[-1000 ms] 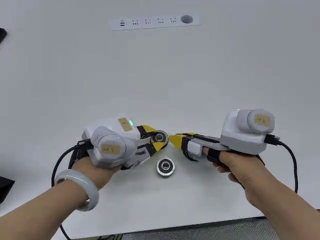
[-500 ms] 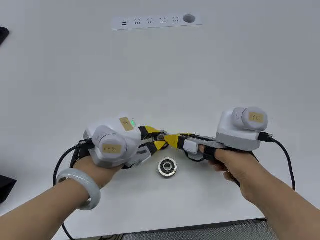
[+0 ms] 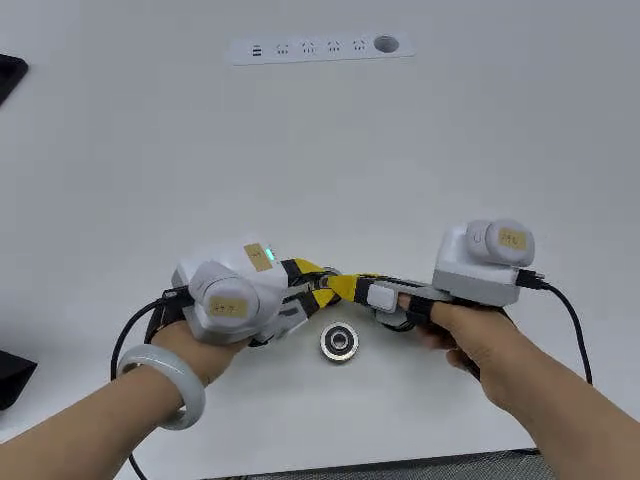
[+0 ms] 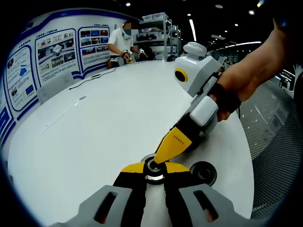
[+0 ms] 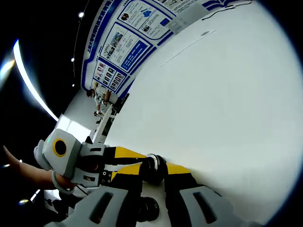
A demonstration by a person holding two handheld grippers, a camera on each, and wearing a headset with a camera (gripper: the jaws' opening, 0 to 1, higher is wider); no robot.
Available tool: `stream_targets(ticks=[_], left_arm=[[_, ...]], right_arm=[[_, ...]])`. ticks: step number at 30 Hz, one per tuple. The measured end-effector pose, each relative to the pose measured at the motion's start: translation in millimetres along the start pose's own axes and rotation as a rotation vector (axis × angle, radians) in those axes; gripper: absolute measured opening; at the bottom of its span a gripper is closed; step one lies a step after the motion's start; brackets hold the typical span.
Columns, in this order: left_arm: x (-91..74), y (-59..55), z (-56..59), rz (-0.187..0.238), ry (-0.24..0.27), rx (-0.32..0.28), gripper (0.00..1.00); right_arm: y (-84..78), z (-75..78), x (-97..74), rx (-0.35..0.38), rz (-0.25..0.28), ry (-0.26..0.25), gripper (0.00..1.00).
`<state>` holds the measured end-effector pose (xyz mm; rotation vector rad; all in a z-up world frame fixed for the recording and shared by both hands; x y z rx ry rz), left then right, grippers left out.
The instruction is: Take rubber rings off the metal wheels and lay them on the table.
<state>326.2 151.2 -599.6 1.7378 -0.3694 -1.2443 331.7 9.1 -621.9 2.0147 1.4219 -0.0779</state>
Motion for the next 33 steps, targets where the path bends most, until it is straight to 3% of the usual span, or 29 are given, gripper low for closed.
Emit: stream_targets(ticks=[17,33], left_arm=[[-0.5,-0.1,-0.1,-0.003,0.0,0.007,0.14],[-0.6,-0.4,0.4,-0.002,-0.001,0.003,0.14]], right_arm=[[1.4,3.3,-7.2,-0.009,0.001,-0.018,0.04],[3.0,0.7,-4.5,-0.032,0.003,-0.02,0.02]])
Point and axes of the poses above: the centre of the closed fingertips' face, and the gripper's own axes: x roughly forward along the fingers, z roughly to its right, y roughly out of its top, the point moved 9 cm from there along -x, roughly backward along the fingers, and after that the axes turned 3 degrees about y, right-handed, at the moved point
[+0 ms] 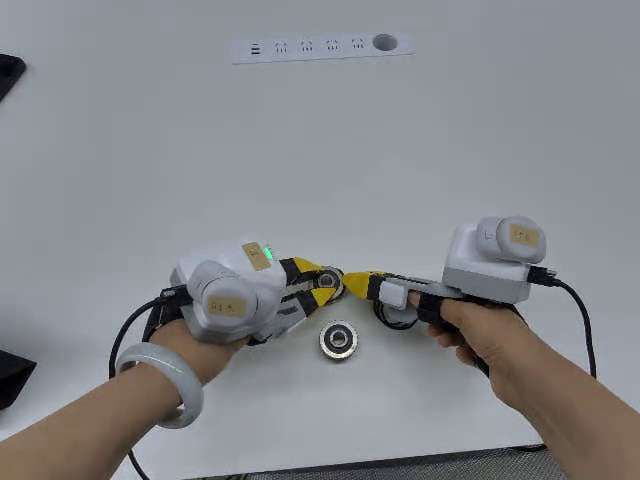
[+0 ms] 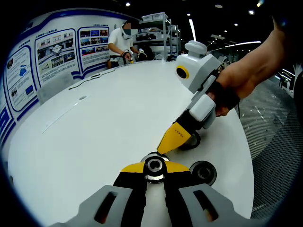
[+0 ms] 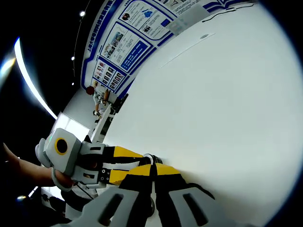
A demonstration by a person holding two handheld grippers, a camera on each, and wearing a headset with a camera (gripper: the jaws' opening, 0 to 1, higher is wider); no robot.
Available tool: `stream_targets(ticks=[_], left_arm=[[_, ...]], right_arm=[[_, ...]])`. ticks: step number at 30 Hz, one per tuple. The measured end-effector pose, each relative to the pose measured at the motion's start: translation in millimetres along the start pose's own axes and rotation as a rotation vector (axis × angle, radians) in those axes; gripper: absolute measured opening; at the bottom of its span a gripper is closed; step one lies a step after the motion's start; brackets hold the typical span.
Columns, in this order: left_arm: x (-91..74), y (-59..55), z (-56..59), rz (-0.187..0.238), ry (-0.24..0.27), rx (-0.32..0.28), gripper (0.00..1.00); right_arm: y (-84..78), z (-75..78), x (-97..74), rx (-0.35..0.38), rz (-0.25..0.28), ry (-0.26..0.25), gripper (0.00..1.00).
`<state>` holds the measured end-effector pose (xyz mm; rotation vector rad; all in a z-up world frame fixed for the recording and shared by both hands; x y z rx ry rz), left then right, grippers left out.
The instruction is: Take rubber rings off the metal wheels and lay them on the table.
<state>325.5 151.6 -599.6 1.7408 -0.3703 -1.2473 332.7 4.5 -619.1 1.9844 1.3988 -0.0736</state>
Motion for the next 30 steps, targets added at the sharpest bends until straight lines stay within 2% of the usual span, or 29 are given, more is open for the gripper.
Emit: stream_targets(ticks=[30], left_arm=[[0.4,-0.3,-0.4,0.002,0.0,0.003,0.14]], right_arm=[[1.6,-10.8,-0.4,-0.015,0.005,0.045,0.01]])
Point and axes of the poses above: the centre of the closed fingertips' face, and the gripper's own axes: x roughly forward along the fingers, z roughly to its right, y roughly out of its top, the point moved 9 cm from there along -x, roughly backward along the fingers, and after that the axes turned 3 degrees about y, right-handed, at the moved point
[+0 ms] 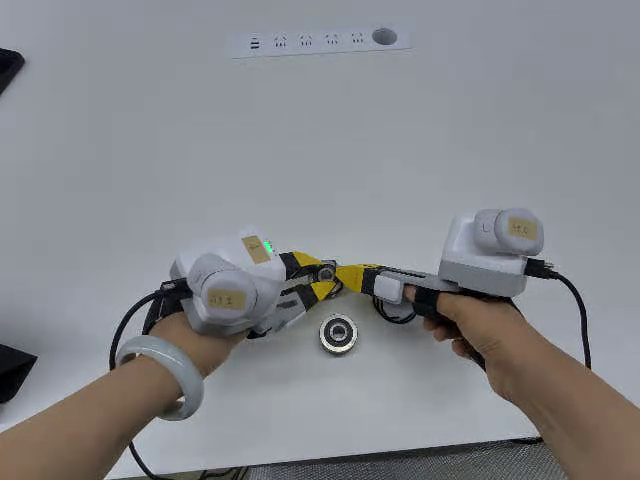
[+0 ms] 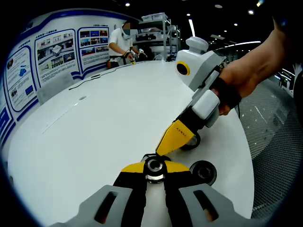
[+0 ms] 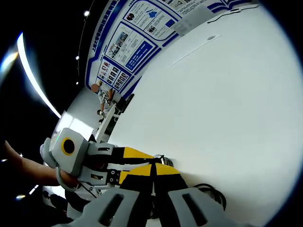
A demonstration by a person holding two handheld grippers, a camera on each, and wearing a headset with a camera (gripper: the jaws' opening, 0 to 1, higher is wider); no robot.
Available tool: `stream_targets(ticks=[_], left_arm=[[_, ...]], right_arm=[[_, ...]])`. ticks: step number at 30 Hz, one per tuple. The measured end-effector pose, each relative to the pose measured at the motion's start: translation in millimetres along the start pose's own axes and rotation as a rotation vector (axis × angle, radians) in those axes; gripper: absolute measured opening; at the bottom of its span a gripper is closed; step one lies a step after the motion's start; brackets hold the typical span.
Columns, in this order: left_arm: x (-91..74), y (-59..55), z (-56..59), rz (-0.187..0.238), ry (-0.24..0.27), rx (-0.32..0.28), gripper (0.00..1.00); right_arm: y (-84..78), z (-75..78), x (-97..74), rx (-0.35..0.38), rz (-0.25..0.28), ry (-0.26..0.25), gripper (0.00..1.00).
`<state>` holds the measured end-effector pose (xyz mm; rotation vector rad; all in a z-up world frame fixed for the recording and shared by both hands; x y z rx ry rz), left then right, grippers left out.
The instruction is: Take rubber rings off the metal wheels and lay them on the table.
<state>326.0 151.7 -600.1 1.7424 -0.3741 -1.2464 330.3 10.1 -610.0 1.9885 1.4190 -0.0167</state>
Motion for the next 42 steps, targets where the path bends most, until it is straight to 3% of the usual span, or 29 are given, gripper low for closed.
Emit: stream_targets(ticks=[3,6,19,22,42], left_arm=[[0.0,0.0,-0.1,0.0,0.0,0.001,0.14],[0.2,-0.4,-0.6,0.0,-0.001,0.001,0.14],[0.5,-0.8,-1.5,0.004,-0.004,0.006,0.14],[0.6,0.5,-1.7,0.011,-0.003,0.005,0.19],[-6.7,-5.4,-2.9,0.009,0.013,0.003,0.32]], right_arm=[[-0.7,-1.9,0.4,0.002,0.002,0.012,0.01],[0.3,-8.9,1.5,0.011,0.021,0.057,0.01],[-0.7,-3.2,0.0,0.017,0.021,-0.003,0.02],[-1.3,-2.5,0.0,0.019,0.019,-0.01,0.02],[-1.9,-6.3,-0.1,0.019,0.023,0.002,0.02]])
Point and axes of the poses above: the centre of the closed fingertips' face, and the gripper's own axes: x roughly forward along the fingers, z roughly to its right, y roughly out of its top, the point moved 9 cm from there along -x, roughly backward along the fingers, and after that the axes turned 3 degrees about y, right-handed, at the moved point
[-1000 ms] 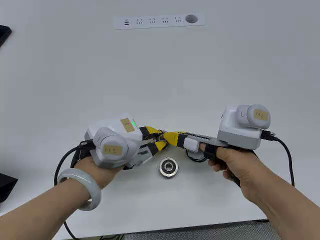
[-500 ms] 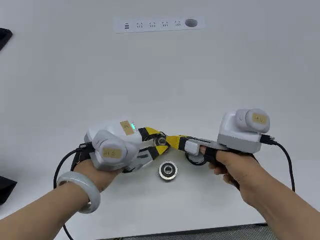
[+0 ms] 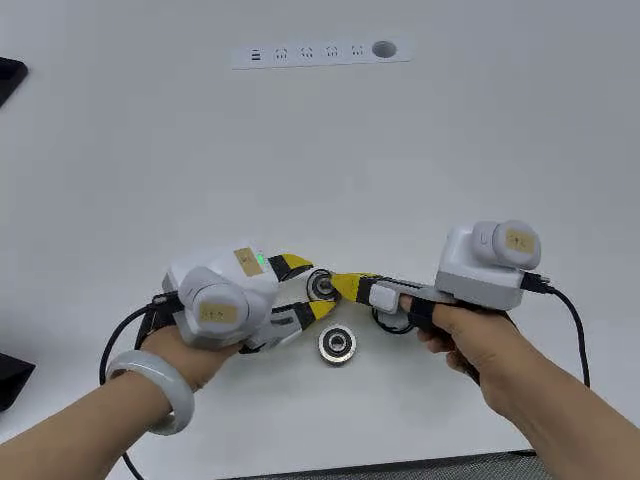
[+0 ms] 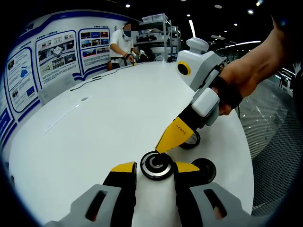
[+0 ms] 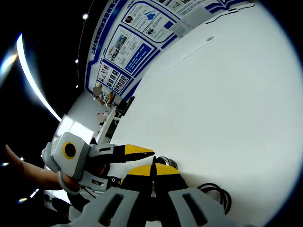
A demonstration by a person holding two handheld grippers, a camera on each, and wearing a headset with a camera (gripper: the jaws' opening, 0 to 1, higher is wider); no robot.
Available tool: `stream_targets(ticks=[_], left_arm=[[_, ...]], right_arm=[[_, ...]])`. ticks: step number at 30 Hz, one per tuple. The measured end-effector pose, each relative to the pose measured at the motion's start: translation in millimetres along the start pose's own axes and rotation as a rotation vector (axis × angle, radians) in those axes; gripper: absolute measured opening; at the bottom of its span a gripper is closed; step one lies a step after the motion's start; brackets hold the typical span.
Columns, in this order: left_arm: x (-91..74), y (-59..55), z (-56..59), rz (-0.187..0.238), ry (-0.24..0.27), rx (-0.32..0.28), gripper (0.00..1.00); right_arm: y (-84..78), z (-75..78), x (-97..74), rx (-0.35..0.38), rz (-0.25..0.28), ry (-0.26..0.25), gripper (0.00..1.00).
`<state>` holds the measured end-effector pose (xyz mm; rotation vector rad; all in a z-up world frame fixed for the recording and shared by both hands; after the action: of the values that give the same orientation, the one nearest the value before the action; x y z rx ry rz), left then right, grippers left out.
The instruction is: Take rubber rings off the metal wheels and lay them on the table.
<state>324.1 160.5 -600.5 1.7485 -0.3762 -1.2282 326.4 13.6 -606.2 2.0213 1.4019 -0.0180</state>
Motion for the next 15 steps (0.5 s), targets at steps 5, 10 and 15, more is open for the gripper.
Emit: stream_targets(ticks=[5,10,15], left_arm=[[-2.5,-3.0,-0.9,-0.004,0.008,-0.007,0.35],[-5.3,-6.1,-0.5,-0.008,0.013,-0.012,0.37],[-7.8,-9.6,-0.3,-0.015,0.019,-0.022,0.38]], right_arm=[[-0.1,-3.5,-0.4,-0.001,0.002,0.008,0.02],[-1.0,-6.4,-1.4,-0.001,0.005,0.015,0.02],[-1.4,-9.9,-3.6,0.001,0.014,0.024,0.02]])
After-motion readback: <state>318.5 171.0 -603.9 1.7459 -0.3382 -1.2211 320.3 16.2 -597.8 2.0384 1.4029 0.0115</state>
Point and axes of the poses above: the centre of the closed fingertips' face, and the gripper's own axes: x roughly forward along the fingers, z roughly to its right, y roughly out of its top, the point moved 9 cm from there along -x, roughly backward along the fingers, and after that the axes turned 3 degrees about y, right-handed, at the moved point
